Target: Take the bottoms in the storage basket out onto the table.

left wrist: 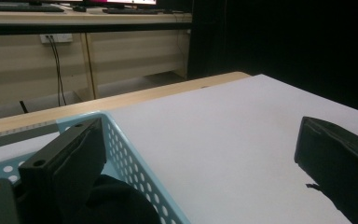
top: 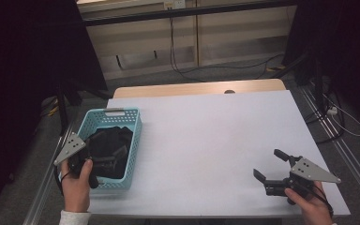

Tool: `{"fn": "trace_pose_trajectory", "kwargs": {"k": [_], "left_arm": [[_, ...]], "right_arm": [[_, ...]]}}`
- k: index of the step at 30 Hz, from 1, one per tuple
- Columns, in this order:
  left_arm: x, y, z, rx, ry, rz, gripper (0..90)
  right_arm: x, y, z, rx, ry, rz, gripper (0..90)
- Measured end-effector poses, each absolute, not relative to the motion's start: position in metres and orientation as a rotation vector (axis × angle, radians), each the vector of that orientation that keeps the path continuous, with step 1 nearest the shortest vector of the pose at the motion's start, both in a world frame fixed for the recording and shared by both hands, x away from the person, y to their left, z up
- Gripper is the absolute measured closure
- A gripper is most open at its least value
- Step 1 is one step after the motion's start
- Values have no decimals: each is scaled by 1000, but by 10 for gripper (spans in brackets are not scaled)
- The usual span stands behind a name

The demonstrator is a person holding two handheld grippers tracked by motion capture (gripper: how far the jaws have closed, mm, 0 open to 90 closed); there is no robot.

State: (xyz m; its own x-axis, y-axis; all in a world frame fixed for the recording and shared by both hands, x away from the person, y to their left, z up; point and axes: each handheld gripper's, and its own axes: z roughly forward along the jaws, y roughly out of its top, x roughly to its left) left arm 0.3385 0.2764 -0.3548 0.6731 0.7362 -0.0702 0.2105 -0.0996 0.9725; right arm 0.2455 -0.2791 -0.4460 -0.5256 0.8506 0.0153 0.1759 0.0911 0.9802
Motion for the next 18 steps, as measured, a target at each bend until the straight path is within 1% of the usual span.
{"fn": "trace_pose_trajectory", "kwargs": {"k": [12,18], "left_arm": [[381,292,-347,1691,847,541,20],[397,299,-357,1729,910,531,21]], "right_arm": [[245,-278,-446,1006,1786,1469,8],[245,-279,-445,1004,1783,1470,8]]}}
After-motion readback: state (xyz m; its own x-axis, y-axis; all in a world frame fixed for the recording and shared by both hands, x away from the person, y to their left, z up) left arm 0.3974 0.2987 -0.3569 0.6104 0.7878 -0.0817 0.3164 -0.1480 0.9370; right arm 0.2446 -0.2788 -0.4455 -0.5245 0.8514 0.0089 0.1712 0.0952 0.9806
